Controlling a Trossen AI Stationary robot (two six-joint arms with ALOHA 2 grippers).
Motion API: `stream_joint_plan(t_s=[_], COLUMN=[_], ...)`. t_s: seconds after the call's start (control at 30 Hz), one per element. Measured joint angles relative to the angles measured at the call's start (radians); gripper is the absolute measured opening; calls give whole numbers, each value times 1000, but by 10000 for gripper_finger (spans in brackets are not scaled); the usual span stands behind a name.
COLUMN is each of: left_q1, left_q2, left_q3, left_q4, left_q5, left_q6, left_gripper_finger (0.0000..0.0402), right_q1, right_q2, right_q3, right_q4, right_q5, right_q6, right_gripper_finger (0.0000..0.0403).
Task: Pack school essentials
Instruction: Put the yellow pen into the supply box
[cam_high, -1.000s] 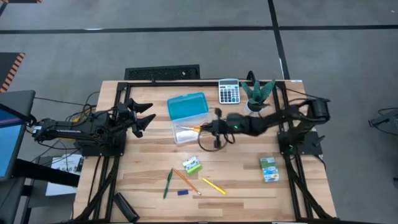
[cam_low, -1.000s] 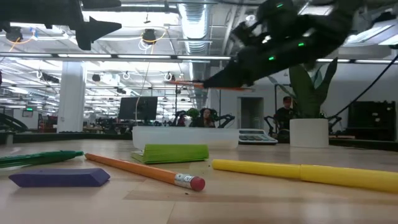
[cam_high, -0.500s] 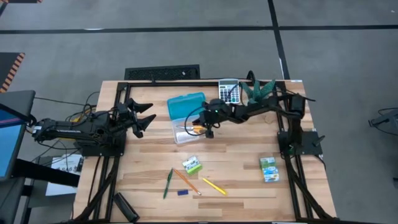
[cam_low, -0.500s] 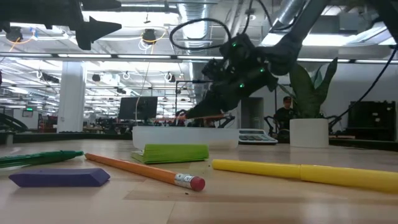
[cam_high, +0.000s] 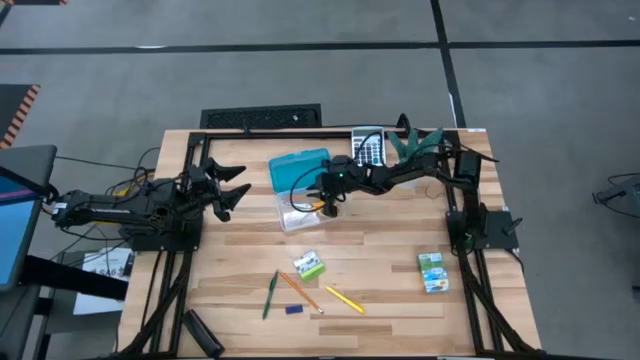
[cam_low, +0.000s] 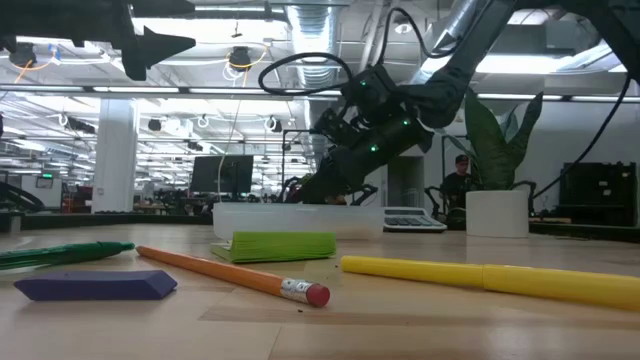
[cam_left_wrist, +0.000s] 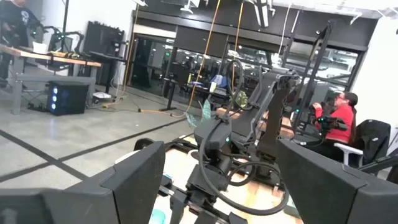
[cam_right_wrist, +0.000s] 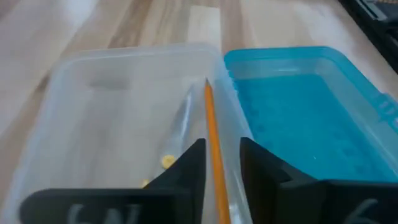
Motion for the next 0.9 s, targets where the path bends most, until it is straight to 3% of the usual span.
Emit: stream_joint_plan(t_s=[0.2,0.37,0.57,0.77,0.9], left_q1=[0,0,0,0,0], left_q2=[0,0,0,0,0], left_q3=[0,0,0,0,0], left_q4=[0,0,0,-3,-11], left_q5=[0,0,0,0,0], left_q6=[-2,-2,-3,-2,-3], left_gripper_finger=[300,300,300,300,300], right_q1=[19,169,451,741,862], right_q2=[-105,-203,-265,-250,-170], right_q3=[5,-3,-88,-107,-104], right_q4=[-117,-388,-468,-419,-243], right_q5=[-66,-34,178,578,783], right_q6=[153,243,453,714,777], right_gripper_finger=[162,175,166,165,164])
